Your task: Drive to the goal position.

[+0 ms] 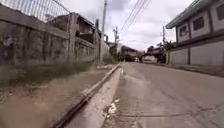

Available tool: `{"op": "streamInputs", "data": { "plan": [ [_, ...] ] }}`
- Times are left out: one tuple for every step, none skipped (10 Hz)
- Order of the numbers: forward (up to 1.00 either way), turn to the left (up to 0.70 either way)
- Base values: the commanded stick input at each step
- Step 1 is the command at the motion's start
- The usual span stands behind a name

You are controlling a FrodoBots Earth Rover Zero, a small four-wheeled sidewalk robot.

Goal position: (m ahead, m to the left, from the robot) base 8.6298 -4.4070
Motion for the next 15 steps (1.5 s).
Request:
{"op": "streamInputs", "data": {
  "plan": [
    [0.7, 0.0],
    [0.7, 0.0],
    [0.7, 0.0],
    [0.7, 0.0],
    [0.7, 0.0],
    [0.7, 0.0],
    [0.7, 0.0],
    [0.7, 0.0],
    [0.7, 0.0],
    [0.7, -0.24],
    [0.7, -0.34],
    [0.7, -0.34],
    [0.7, -0.34],
    [0.7, -0.34],
    [0.7, -0.34]
  ]
}}
